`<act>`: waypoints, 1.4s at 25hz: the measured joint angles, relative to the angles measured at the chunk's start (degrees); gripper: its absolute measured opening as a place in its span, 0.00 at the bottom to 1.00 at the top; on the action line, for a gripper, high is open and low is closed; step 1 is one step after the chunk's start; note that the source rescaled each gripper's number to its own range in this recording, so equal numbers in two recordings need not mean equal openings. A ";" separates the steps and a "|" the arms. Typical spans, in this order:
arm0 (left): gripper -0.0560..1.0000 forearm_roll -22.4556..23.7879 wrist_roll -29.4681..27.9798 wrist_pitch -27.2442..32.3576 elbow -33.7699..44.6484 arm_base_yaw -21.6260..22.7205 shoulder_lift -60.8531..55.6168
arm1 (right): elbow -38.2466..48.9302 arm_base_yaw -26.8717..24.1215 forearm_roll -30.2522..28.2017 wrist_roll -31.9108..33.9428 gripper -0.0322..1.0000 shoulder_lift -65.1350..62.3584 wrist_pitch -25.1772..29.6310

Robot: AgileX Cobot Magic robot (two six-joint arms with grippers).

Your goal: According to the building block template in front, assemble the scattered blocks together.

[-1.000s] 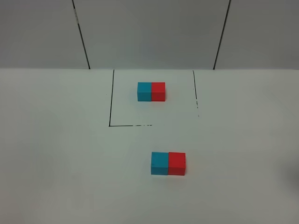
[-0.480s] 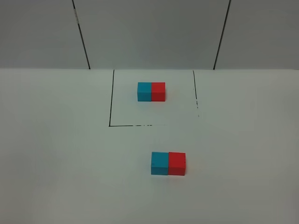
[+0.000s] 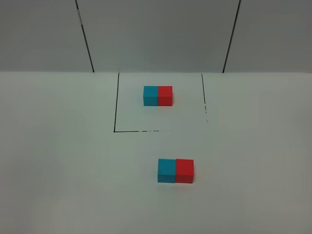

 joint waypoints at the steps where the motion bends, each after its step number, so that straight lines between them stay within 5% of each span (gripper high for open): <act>1: 0.80 0.00 0.00 0.00 0.00 0.00 0.00 | 1.28 0.06 0.42 -0.18 1.00 -1.43 0.00; 12: 0.80 0.00 0.00 0.00 0.00 0.00 0.00 | 13.76 5.13 4.95 -6.07 1.00 -18.67 -1.79; 35: 0.80 0.00 0.00 0.00 0.00 0.00 0.00 | 14.42 10.90 6.45 -7.50 1.00 -18.88 -2.85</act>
